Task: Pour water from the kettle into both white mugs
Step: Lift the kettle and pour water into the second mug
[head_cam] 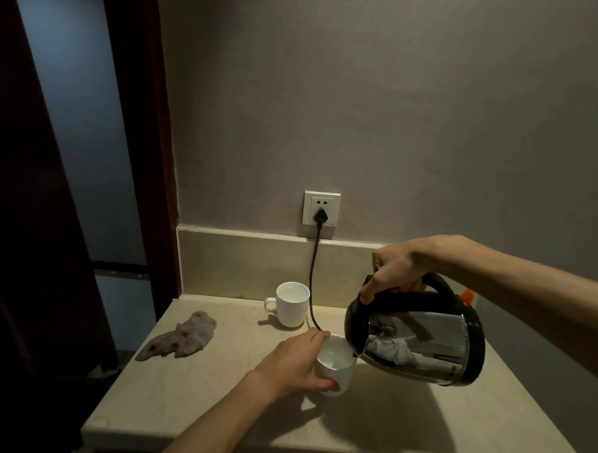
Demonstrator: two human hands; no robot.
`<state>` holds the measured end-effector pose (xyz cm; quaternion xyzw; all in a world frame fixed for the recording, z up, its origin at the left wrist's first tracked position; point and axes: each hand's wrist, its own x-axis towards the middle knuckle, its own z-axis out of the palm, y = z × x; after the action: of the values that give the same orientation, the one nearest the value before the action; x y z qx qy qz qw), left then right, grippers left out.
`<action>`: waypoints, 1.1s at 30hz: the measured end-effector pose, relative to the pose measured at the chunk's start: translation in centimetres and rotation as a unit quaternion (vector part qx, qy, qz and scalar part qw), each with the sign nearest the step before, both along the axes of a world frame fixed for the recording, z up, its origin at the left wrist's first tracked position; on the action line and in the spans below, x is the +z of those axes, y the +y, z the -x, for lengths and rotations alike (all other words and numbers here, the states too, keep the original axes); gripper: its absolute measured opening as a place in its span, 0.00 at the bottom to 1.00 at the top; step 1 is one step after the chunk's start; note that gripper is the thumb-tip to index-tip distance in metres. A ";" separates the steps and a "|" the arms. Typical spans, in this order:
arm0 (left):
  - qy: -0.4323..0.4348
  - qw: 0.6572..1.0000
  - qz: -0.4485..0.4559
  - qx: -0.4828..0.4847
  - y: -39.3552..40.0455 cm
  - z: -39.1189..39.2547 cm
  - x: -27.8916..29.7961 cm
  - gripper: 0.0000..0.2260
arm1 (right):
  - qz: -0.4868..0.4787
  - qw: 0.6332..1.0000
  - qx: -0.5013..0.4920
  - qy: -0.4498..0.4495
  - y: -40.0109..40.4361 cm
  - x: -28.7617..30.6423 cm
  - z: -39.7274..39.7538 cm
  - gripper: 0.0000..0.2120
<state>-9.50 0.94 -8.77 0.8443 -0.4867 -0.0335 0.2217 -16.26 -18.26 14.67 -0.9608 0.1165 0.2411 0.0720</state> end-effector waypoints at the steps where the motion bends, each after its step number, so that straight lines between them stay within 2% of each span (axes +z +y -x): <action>1: 0.002 1.000 -0.001 0.000 0.0 0.0 0.0 0.41 | 0.001 1.000 -0.001 0.001 0.0 0.0 0.0 0.20; 18: -0.005 1.000 -0.014 0.000 0.0 -0.1 0.1 0.43 | 0.009 1.000 -0.002 0.013 0.6 0.2 -0.3 0.18; 33: 0.005 1.000 0.000 -0.005 0.2 0.2 0.6 0.40 | 0.020 1.000 -0.001 0.023 1.1 0.2 -0.8 0.18</action>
<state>-9.73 1.12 -8.16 0.8419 -0.4895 -0.0386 0.2238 -15.51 -17.15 14.82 -0.9562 0.1238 0.2604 0.0502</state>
